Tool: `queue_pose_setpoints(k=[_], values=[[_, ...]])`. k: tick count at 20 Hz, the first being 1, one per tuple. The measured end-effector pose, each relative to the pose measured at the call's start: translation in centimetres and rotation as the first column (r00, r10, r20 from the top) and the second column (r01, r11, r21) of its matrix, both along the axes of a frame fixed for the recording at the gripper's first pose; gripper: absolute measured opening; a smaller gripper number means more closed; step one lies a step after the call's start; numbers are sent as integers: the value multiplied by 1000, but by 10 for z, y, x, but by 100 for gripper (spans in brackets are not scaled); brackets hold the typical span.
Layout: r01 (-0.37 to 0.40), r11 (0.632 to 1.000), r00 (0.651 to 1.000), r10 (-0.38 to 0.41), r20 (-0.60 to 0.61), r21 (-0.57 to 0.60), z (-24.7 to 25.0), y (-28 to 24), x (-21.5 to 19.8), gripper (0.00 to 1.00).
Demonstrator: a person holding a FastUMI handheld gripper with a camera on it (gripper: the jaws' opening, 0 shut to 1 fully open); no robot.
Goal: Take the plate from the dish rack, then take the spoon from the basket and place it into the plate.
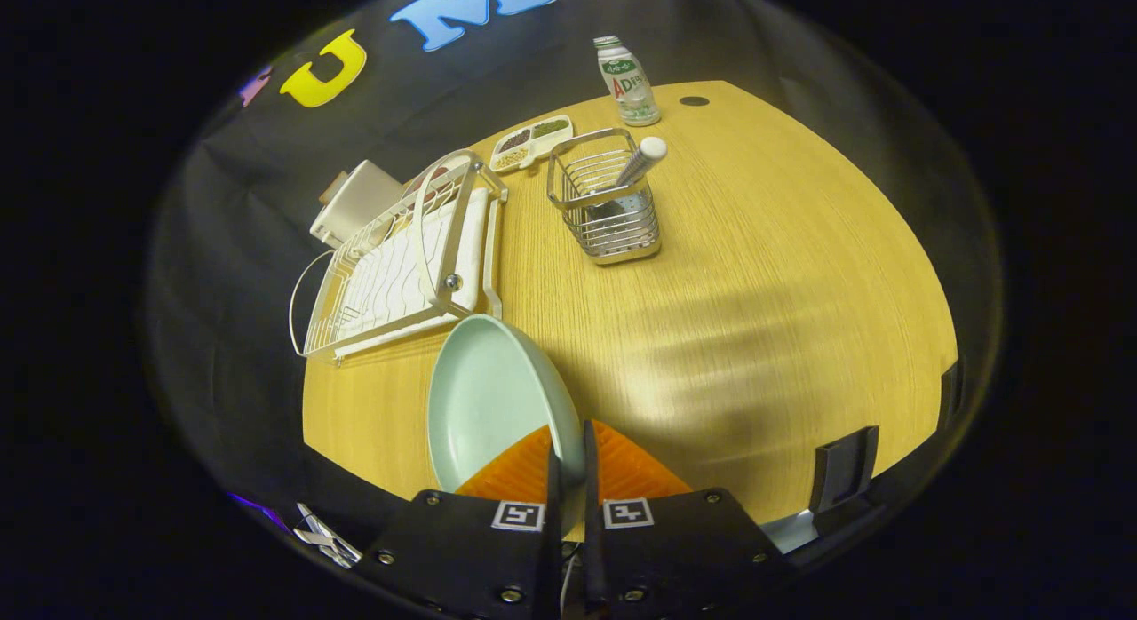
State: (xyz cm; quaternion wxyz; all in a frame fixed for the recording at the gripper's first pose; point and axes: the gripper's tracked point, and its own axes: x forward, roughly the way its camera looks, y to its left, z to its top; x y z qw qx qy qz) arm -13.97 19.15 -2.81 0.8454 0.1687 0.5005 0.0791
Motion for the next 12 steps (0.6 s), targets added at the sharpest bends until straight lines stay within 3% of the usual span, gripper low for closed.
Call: queue_pose_setpoints(k=[3,6,9,12], values=[[-7,1000,1000,7,24,30,-9,5,12,11],[-64,998,997,65,44,-23,-15,-3,14,12],[-106,991,983,116,139,-79,-1,-10,24,18],[-121,982,945,158,285,-142,33,-19,32,40]])
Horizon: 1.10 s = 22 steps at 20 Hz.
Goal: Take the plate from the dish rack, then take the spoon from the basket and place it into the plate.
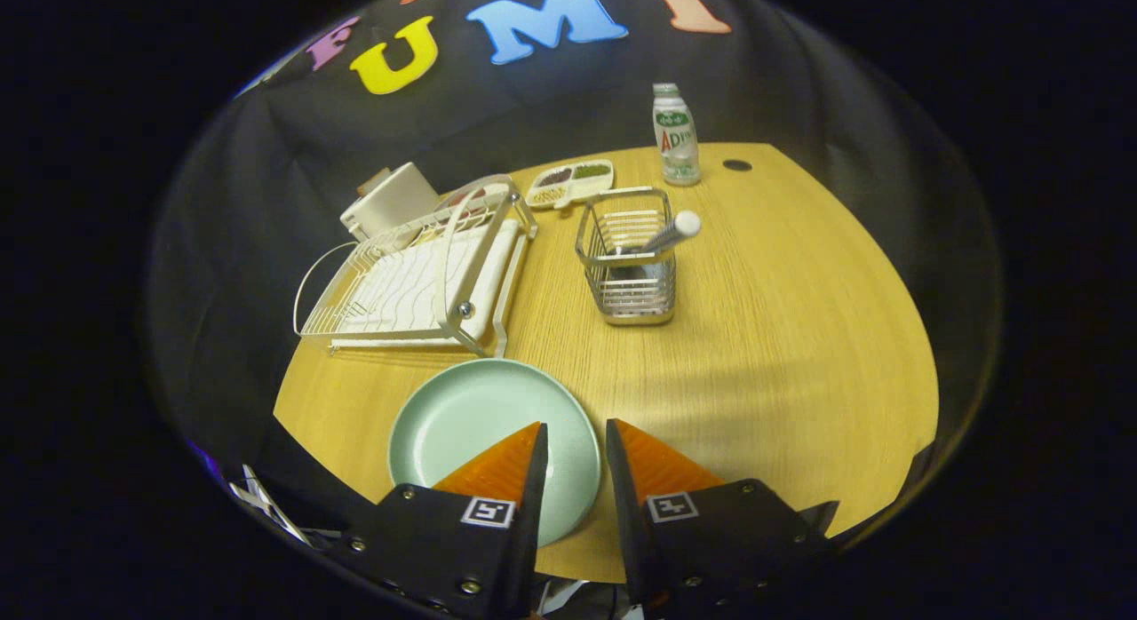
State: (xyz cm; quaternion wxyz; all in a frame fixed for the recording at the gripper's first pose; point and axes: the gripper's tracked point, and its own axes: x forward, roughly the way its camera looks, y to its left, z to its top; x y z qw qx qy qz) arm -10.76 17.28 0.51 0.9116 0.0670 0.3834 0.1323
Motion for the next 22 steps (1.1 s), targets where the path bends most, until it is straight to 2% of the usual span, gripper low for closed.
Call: queue_pose_setpoints(k=[1,3,4,7,10,14,16,19,22], values=[[-7,1000,998,8,57,-14,18,-5,2,44],[9,1000,985,-4,173,-27,49,-13,5,68],[25,999,973,-19,228,-23,67,-18,7,84],[90,996,917,-86,388,8,123,-37,10,84],[131,989,858,-149,491,70,165,-52,12,84],[157,986,781,-163,603,62,200,-74,17,84],[160,986,745,-144,651,35,206,-79,20,84],[141,990,702,-115,703,22,208,-77,27,84],[125,990,670,-131,731,62,201,-77,32,84]])
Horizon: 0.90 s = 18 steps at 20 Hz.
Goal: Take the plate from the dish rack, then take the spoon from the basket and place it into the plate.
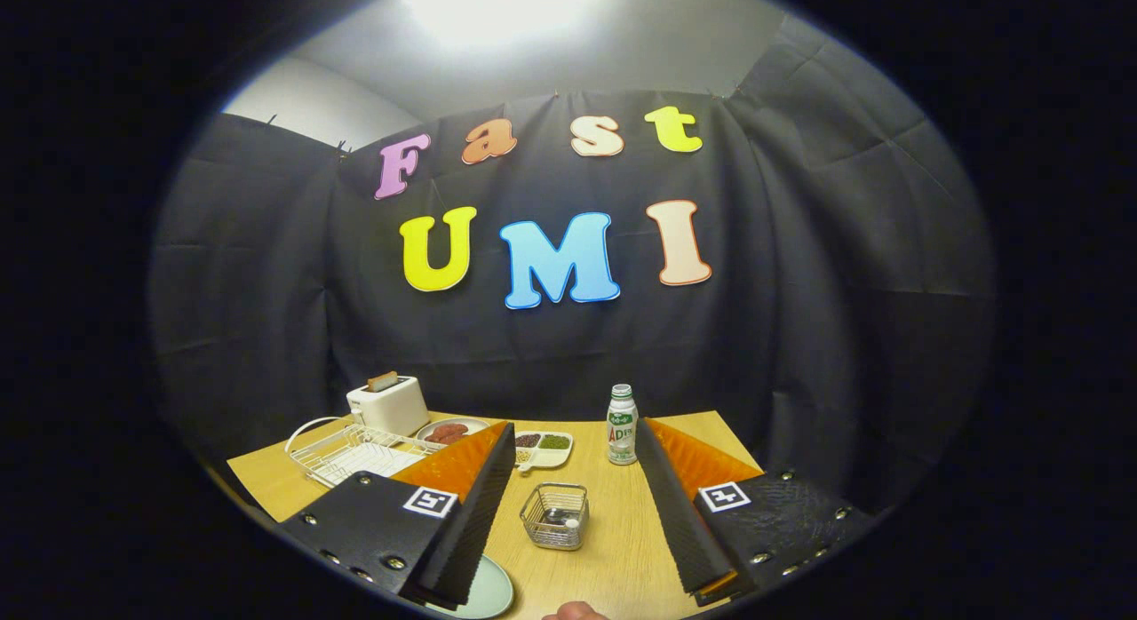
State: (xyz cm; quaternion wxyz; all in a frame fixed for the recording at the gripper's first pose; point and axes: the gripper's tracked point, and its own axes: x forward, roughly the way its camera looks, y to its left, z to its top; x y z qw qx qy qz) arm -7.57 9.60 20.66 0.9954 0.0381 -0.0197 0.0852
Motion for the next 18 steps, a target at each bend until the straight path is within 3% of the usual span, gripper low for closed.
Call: queue_pose_setpoints(k=[9,18], values=[[36,999,990,-37,139,13,-44,-19,26,84],[-15,999,995,19,97,-47,-120,13,76,83]])
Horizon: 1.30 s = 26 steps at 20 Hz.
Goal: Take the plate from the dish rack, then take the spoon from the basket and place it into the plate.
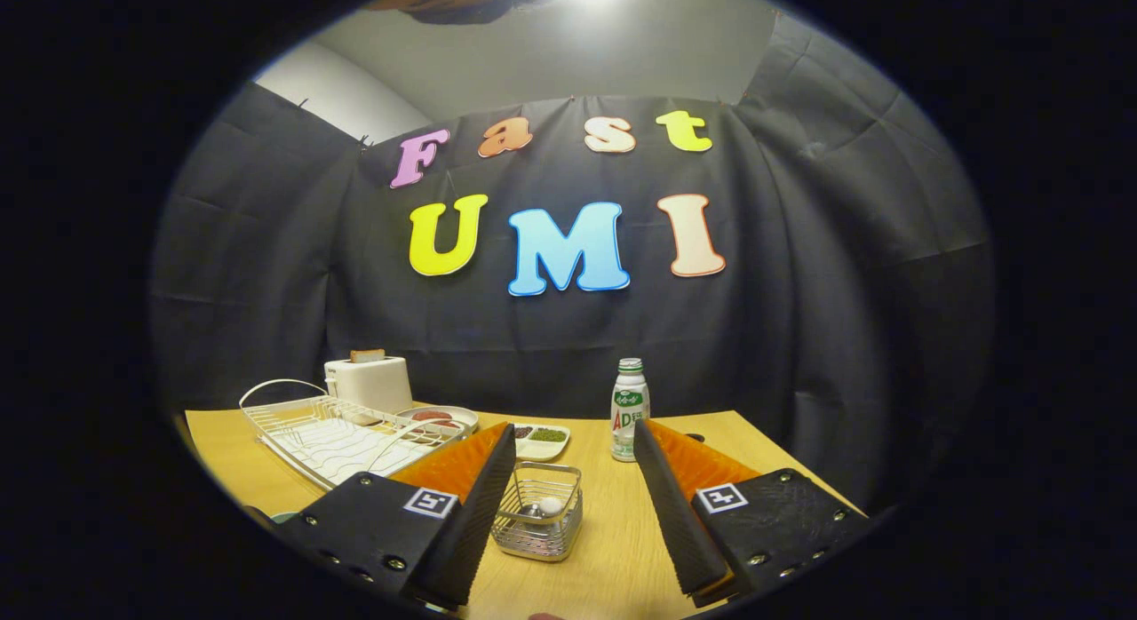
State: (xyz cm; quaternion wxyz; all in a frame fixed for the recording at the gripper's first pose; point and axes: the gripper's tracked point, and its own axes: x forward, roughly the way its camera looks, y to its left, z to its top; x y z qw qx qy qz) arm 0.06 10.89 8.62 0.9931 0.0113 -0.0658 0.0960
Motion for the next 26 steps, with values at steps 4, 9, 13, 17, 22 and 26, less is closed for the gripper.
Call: queue_pose_setpoints(k=[4,9,13,17,22,26], values=[[-2,1000,1000,2,-23,10,-21,10,22,65],[18,999,1000,-18,-12,34,-27,15,35,26],[44,998,999,-44,-5,44,-26,11,32,16],[48,997,999,-47,-3,53,-27,11,37,16],[56,995,997,-52,-55,78,-27,10,35,4],[61,997,995,-58,-77,44,-14,12,34,4]])
